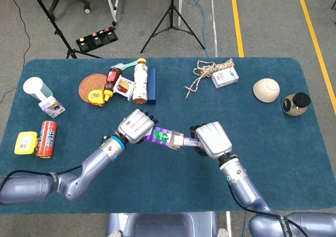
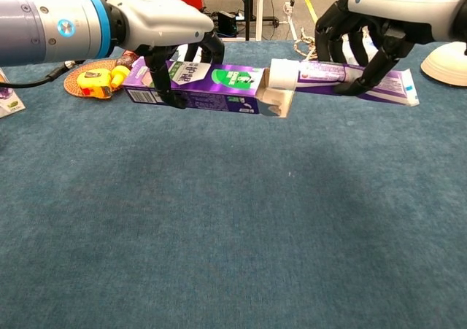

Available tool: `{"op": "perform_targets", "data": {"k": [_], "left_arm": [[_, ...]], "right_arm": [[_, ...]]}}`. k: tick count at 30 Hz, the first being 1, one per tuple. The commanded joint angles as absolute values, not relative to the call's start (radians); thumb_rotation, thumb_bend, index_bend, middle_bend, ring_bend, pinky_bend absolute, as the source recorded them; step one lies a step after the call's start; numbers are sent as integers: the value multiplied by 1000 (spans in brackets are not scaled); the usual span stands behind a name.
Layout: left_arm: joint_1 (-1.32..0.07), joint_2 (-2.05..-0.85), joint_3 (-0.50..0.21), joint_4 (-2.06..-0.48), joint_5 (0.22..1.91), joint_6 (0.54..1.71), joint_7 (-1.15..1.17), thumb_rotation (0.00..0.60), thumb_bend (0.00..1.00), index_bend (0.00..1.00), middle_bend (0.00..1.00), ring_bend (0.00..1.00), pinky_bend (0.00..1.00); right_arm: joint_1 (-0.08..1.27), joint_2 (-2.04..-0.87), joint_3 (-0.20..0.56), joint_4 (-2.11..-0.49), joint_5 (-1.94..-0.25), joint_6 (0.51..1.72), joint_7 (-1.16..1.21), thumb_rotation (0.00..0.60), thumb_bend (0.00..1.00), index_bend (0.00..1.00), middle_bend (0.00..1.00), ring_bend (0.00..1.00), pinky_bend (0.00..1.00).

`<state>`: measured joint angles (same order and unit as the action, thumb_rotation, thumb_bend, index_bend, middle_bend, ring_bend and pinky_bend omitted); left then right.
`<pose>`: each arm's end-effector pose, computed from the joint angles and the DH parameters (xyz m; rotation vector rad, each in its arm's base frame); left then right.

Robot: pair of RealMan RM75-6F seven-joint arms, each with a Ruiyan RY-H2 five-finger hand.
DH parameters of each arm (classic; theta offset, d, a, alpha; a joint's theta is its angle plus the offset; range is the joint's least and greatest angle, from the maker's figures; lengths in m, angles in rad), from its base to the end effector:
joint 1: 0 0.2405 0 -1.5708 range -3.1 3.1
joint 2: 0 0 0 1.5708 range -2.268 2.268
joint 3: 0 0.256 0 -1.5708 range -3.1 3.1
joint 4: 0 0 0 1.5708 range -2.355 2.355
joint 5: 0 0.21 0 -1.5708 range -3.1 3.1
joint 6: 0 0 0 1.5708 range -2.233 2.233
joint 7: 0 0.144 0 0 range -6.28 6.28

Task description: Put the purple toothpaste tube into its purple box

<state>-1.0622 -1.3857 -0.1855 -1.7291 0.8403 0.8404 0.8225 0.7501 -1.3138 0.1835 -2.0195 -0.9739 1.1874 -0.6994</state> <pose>-0.0405 0.3526 0.0033 -2.1880 -0.4790 -0.7409 -0.0860 -0.2960 0.0561 1.8521 -0.8146 0.9612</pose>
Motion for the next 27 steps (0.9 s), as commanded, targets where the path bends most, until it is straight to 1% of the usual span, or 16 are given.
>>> {"op": "perform_targets", "data": {"k": [1, 14, 23, 27], "left_arm": [[-1081, -1386, -180, -1748, 807, 868, 827, 600, 243, 506, 409, 375, 597], [-1112, -1386, -159, -1764, 785, 901, 797, 600, 243, 505, 409, 375, 597], [-1143, -1396, -161, -1772, 755, 914, 794, 600, 242, 505, 409, 375, 597], [-1159, -1397, -151, -1780, 742, 928, 818, 600, 243, 505, 409, 375, 597]], "right_arm": [[752, -1318, 183, -2019, -971, 1192, -700, 600, 545, 593, 599, 600, 697], [766, -1332, 179, -2000, -948, 1191, -708, 600, 546, 593, 602, 601, 697], [788, -1348, 176, -2007, -919, 1207, -772, 600, 547, 594, 605, 602, 700], [801, -1360, 180, -2008, -891, 1217, -806, 600, 550, 594, 606, 604, 703]]}}
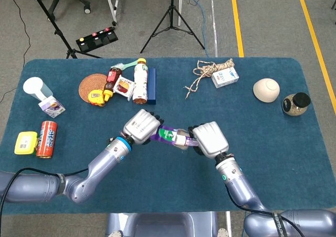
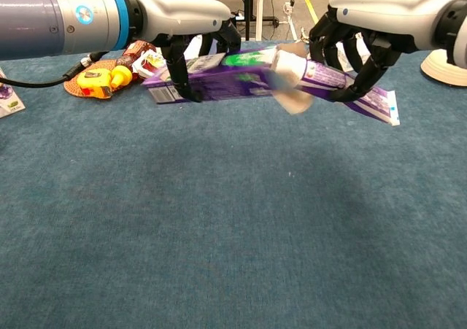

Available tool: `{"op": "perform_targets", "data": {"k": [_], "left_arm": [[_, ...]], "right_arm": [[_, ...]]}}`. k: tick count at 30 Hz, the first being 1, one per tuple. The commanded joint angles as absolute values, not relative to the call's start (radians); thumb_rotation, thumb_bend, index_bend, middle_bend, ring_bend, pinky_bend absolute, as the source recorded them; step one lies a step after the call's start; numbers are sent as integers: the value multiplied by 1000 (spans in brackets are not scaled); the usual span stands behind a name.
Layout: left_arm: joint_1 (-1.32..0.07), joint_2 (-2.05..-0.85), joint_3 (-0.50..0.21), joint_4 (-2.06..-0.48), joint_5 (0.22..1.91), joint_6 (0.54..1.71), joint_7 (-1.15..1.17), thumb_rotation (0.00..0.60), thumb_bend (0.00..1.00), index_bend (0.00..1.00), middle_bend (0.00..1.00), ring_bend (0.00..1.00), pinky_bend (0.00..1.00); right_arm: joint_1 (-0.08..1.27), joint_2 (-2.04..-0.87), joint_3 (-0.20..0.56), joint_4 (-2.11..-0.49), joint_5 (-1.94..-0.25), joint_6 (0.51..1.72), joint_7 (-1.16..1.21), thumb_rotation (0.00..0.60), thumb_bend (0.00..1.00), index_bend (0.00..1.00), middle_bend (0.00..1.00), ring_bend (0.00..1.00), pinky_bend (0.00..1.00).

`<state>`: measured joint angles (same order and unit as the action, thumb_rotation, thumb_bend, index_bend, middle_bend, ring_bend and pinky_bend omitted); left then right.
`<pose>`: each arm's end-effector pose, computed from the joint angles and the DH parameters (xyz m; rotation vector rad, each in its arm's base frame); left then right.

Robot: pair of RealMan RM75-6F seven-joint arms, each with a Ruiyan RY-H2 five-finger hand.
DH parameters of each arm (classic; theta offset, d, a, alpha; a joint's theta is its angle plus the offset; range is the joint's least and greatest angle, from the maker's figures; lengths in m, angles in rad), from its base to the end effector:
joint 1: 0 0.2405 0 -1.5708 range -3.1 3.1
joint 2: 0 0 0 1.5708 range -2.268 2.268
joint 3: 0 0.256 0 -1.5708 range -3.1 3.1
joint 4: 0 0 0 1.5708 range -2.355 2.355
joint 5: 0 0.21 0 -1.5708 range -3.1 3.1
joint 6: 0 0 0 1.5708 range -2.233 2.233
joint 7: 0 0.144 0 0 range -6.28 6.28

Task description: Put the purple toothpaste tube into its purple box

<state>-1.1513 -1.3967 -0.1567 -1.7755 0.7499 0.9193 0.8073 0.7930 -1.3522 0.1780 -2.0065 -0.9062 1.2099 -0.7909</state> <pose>-0.0177 0.3469 0.0008 -2.1787 -0.5222 -0.7828 -0.0807 -0.2992 0.0459 1.8658 -0.7721 0.8971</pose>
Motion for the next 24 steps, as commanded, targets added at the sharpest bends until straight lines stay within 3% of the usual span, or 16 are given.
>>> {"op": "perform_targets", "data": {"k": [1, 12, 24], "left_arm": [[-1161, -1396, -145, -1778, 738, 933, 828, 600, 243, 505, 409, 375, 597], [-1184, -1399, -123, -1776, 701, 956, 853, 600, 243, 506, 409, 375, 596], [-1250, -1437, -111, -1795, 599, 1027, 981, 600, 243, 506, 409, 375, 639]], "right_arm": [[803, -1360, 180, -2008, -887, 1219, -812, 600, 550, 594, 606, 604, 703], [815, -1355, 163, -1996, -873, 1238, -857, 600, 551, 599, 612, 608, 706], [858, -1394, 138, -2016, -832, 1307, -1058, 600, 550, 605, 617, 616, 718]]}}
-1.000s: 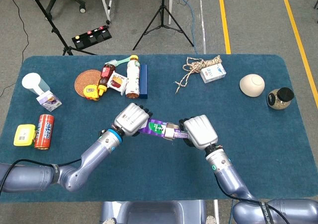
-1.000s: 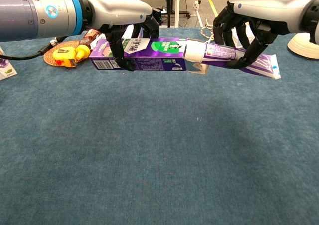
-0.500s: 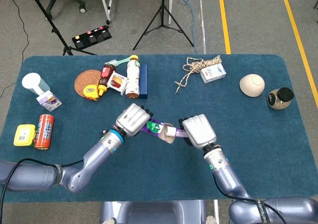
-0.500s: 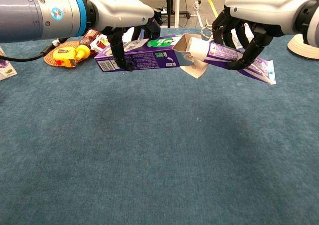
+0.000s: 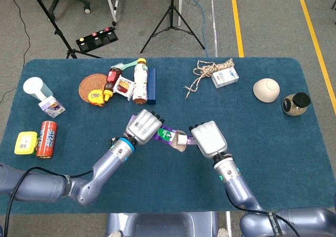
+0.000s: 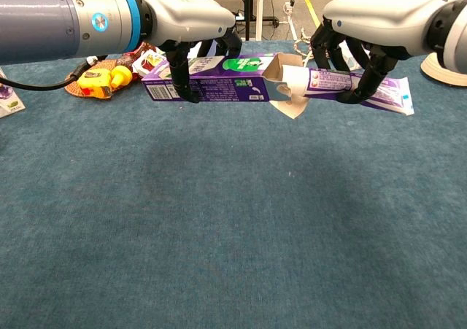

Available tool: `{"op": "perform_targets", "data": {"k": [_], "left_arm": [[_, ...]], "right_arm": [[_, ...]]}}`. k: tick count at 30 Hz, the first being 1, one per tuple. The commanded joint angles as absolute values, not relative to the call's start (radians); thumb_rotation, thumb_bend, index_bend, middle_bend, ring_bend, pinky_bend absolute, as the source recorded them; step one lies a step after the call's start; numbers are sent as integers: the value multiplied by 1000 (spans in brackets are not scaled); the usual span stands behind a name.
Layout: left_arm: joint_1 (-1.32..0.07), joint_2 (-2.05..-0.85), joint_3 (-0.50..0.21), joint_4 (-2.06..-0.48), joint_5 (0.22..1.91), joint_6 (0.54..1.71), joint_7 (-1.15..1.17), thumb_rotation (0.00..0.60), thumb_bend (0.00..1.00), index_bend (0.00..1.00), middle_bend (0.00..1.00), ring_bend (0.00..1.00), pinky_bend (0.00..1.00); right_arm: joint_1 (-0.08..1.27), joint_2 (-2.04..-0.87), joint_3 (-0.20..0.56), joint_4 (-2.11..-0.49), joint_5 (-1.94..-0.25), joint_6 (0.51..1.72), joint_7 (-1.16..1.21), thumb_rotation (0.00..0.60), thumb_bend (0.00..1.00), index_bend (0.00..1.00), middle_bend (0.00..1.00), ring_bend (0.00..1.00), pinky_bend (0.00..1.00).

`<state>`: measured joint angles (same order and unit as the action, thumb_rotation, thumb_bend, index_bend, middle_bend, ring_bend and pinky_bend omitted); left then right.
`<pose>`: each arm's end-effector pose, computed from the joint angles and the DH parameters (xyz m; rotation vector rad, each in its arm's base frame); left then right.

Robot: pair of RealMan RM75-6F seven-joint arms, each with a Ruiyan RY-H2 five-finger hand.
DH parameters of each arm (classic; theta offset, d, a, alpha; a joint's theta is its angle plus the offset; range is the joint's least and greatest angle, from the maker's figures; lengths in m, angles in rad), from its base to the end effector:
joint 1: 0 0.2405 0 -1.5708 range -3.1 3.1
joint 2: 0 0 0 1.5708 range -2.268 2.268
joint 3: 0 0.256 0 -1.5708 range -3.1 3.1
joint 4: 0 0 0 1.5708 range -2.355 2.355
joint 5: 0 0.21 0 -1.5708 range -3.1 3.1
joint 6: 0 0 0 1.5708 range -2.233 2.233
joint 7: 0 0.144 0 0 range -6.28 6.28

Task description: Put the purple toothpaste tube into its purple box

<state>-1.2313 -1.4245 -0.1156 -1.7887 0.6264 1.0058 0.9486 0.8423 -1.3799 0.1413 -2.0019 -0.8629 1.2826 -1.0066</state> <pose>-0.0102 0.3459 -0.0055 -2.1579 -0.4243 -0.6808 -0.0781 -0.2996 0.0411 1.8840 -0.5679 0.7485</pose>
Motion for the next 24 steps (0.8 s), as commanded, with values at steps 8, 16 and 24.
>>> {"op": "perform_targets", "data": {"k": [8, 16, 24], "left_arm": [[-1298, -1487, -120, -1805, 485, 1095, 1069, 600, 242, 505, 409, 386, 677], [-1316, -1505, -125, -1808, 444, 1129, 1095, 600, 242, 506, 410, 387, 683], [-1316, -1517, -118, -1798, 441, 1129, 1089, 600, 243, 506, 410, 387, 683]], "right_arm": [[905, -1430, 135, -2060, -737, 1388, -1241, 600, 555, 605, 617, 619, 734], [938, -1457, 141, -2076, -659, 1440, -1329, 600, 558, 607, 619, 621, 739], [960, -1474, 157, -2085, -612, 1472, -1355, 600, 559, 609, 624, 627, 751]]}}
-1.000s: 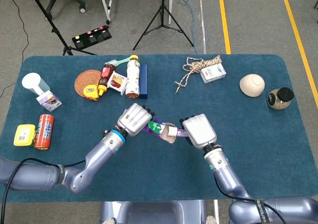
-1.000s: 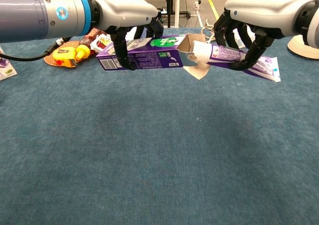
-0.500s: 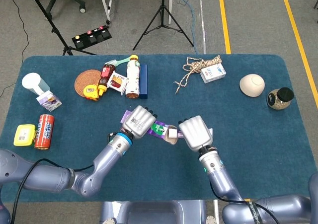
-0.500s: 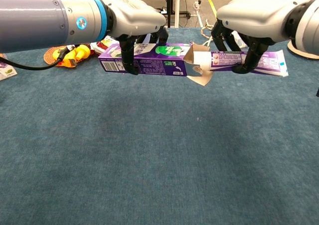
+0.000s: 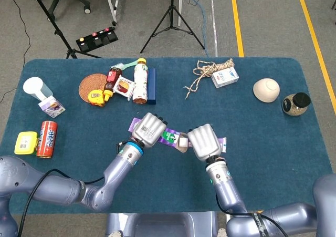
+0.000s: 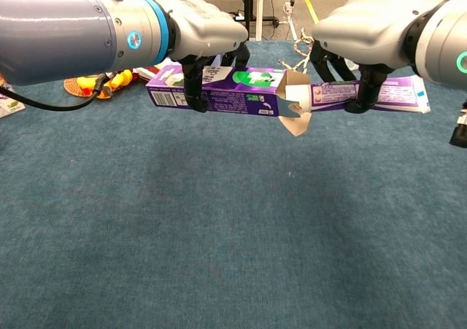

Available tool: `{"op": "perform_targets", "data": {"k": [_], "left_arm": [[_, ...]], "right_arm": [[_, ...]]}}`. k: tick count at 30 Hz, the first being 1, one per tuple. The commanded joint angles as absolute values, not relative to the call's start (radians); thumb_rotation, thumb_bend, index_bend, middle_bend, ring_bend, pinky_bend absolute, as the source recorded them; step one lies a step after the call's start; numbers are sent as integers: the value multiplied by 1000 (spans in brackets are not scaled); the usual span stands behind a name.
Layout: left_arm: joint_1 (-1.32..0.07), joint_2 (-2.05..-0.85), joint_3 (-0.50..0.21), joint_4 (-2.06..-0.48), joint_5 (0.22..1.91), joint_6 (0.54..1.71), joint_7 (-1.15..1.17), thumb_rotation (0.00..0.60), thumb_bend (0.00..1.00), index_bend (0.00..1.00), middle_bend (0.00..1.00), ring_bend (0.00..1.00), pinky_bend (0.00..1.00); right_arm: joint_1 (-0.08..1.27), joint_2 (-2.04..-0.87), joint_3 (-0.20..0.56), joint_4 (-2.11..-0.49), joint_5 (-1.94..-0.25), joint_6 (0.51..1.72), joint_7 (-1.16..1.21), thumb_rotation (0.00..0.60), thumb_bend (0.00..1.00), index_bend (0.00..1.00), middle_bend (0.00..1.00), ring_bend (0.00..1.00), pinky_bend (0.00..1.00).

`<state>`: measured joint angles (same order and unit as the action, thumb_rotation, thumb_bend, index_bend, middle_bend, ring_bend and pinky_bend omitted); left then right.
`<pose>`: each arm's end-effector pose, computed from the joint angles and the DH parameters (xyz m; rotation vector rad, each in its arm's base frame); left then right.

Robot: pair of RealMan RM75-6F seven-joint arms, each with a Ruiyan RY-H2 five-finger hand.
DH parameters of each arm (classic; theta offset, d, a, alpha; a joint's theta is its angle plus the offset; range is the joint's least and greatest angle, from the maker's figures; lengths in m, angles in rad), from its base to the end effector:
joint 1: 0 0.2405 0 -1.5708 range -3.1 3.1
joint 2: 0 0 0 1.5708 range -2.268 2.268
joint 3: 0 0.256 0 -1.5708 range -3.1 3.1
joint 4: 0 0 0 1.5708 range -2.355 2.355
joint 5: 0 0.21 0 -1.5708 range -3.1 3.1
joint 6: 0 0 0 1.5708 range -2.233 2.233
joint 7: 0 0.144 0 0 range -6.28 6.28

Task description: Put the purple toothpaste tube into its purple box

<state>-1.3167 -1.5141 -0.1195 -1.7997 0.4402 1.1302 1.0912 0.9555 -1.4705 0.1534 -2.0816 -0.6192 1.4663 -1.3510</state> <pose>0.0053 0.3368 -0.0239 -2.1225 -0.4170 -0.5867 -0.0573 -0.2905 0.0289 1.8813 -0.4467 0.4966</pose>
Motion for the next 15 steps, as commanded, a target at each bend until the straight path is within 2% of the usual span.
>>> {"op": "perform_targets", "data": {"k": [1, 15], "left_arm": [[-1316, -1520, -117, -1796, 440, 1128, 1087, 600, 243, 505, 410, 387, 683], [-1320, -1538, -125, -1793, 444, 1137, 1078, 600, 242, 506, 411, 387, 683]], "right_arm": [[965, -1476, 160, -2088, -605, 1478, -1361, 600, 559, 609, 624, 627, 751], [1013, -1514, 176, -2106, -552, 1541, -1427, 600, 559, 609, 625, 635, 761]]}}
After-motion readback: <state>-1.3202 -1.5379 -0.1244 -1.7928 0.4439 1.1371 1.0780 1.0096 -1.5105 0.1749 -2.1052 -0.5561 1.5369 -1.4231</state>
